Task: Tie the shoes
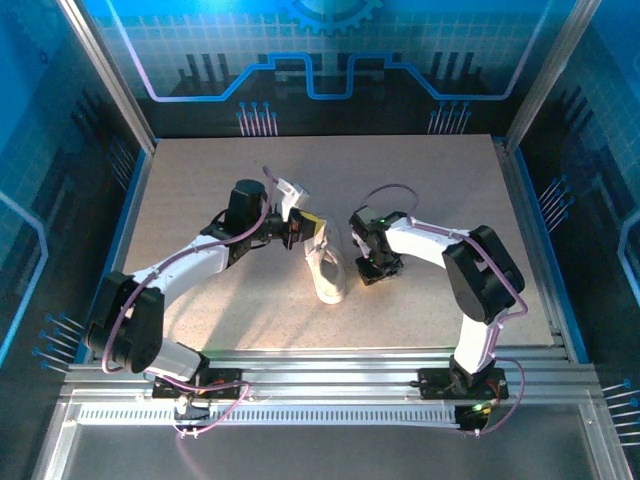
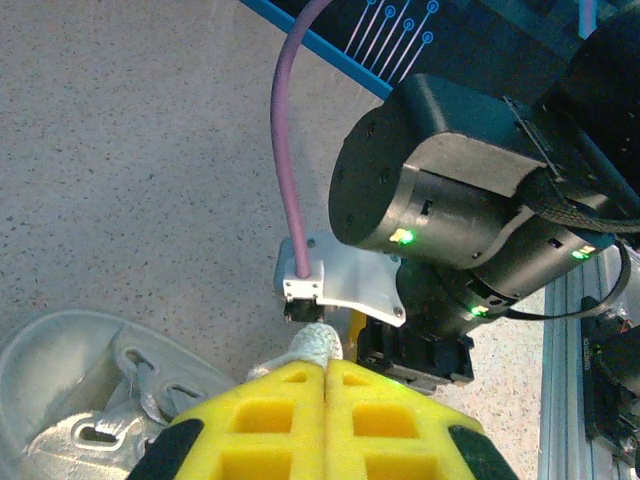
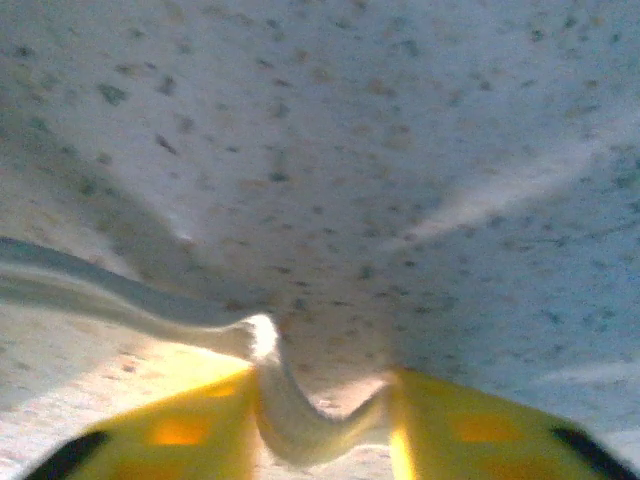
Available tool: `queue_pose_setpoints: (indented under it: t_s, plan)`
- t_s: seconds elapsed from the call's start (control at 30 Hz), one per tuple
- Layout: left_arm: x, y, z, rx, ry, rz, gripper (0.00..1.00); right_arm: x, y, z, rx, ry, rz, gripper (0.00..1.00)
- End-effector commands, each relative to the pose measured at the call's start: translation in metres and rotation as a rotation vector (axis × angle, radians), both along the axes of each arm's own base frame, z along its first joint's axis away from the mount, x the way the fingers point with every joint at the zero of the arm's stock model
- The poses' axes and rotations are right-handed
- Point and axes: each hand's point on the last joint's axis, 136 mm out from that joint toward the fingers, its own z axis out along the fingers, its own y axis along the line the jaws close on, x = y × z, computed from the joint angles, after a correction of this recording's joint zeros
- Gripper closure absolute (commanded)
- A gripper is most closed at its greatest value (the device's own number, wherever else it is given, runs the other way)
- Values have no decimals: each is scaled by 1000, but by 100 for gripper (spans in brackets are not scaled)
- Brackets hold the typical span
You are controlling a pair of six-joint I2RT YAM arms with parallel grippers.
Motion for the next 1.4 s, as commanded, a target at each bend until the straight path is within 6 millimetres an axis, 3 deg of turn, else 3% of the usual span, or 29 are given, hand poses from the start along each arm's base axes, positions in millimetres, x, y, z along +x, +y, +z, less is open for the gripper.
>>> queue_pose_setpoints:
  t_s: [0.0, 0.1, 0.3, 0.4, 0.57, 0.67, 0.83, 0.9, 0.93, 1.03, 1.1, 1.37]
  plan:
    - [-8, 1, 6, -17, -35, -18, 100, -21, -38, -16, -169, 93, 20, 87]
    - [-10, 0, 3, -22, -34, -27, 100, -2, -41, -1, -117, 39, -14, 100]
    - [-14, 0, 3, -25, -45, -43, 100, 60, -34, 45, -12, -120, -26, 100]
    - [-17, -1, 6, -34, -59, -58, 100, 93, -14, 71, 87, -195, -12, 100]
    - [-23, -3, 2, -42, -63, -82, 100, 141, 52, 112, 312, -267, 86, 100]
    - [-25, -6, -2, -42, -64, -94, 100, 153, 106, 125, 440, -268, 175, 100]
    - [-34, -12, -8, -23, -86, -130, 100, 137, 197, 152, 688, -242, 337, 100]
    - [-35, -13, -12, -11, -81, -134, 100, 125, 220, 164, 773, -235, 398, 100]
    - [-36, -13, -15, -3, -76, -135, 100, 119, 227, 170, 812, -231, 424, 95]
    - [-35, -12, -20, 7, -58, -131, 100, 112, 228, 185, 861, -260, 448, 64]
    - [-33, -11, -22, 7, -44, -122, 100, 112, 217, 195, 872, -297, 440, 54]
    - [-18, -2, -16, -53, -30, -71, 100, 123, 147, 243, 1014, -404, 298, 44]
